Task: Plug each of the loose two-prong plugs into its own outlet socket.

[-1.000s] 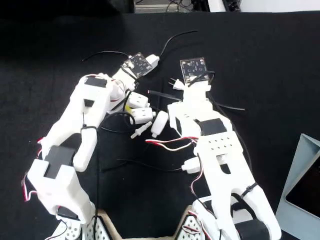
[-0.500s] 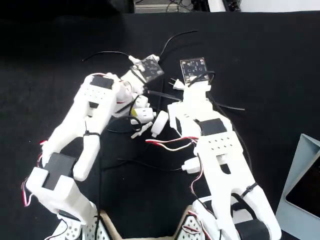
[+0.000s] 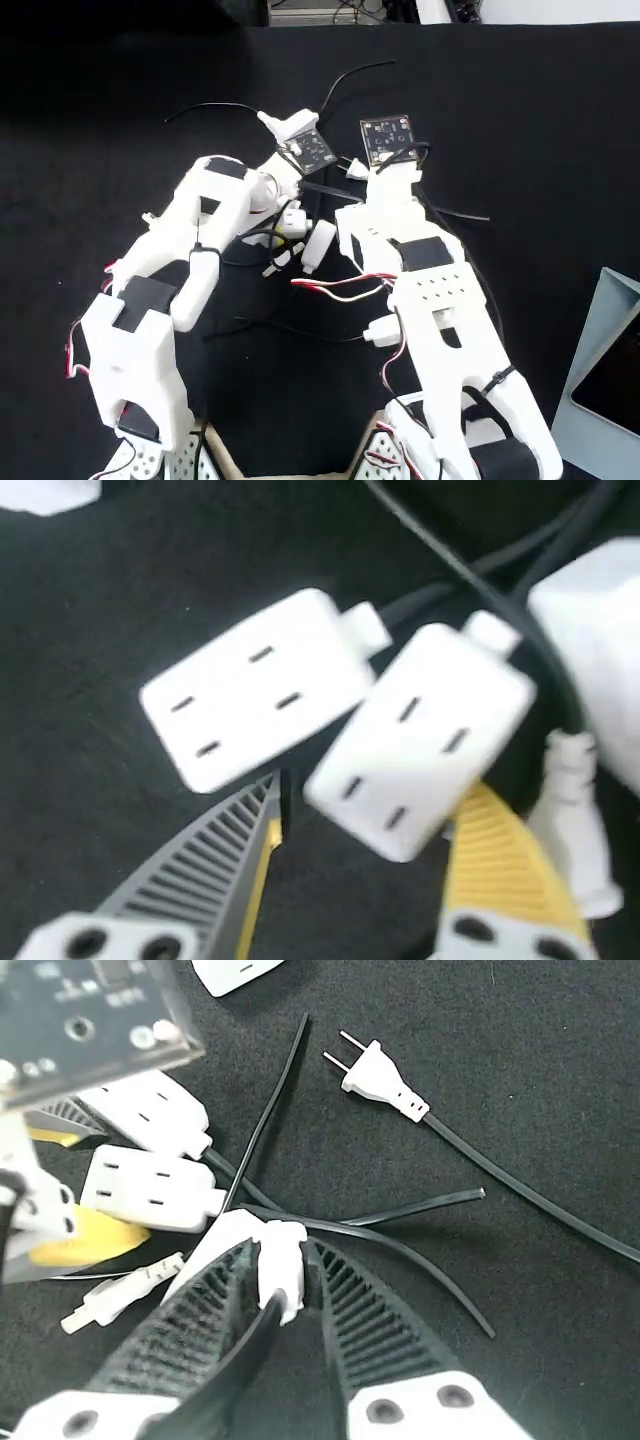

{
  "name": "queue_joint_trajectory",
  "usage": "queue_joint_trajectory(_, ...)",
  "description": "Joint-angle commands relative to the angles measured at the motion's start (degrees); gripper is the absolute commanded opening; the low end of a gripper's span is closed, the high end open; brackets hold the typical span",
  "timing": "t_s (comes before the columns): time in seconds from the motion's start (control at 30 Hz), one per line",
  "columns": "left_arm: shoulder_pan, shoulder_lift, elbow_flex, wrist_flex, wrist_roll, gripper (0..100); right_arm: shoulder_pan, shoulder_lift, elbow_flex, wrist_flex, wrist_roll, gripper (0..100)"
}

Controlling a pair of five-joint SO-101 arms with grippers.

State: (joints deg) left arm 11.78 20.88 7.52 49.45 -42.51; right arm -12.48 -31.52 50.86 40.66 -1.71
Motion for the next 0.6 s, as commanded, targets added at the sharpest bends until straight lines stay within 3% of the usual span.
queue_joint_trajectory(0.0, 1.1, -0.2, -3.1, -1.0, 1.8, 18, 0.5, 0.1, -2.9, -0.9, -0.1, 1.1)
queue_joint_trajectory(0.2, 1.2, -0.2, -3.2, 6.3, 2.9, 16, 0.5, 0.1, -2.8, -0.8, -0.1, 1.1)
queue_joint_trajectory(0.57, 0.6, -4.0, -2.7, 15.0, 16.9, 17, 0.5, 0.1, -2.8, -0.8, -0.1, 1.1)
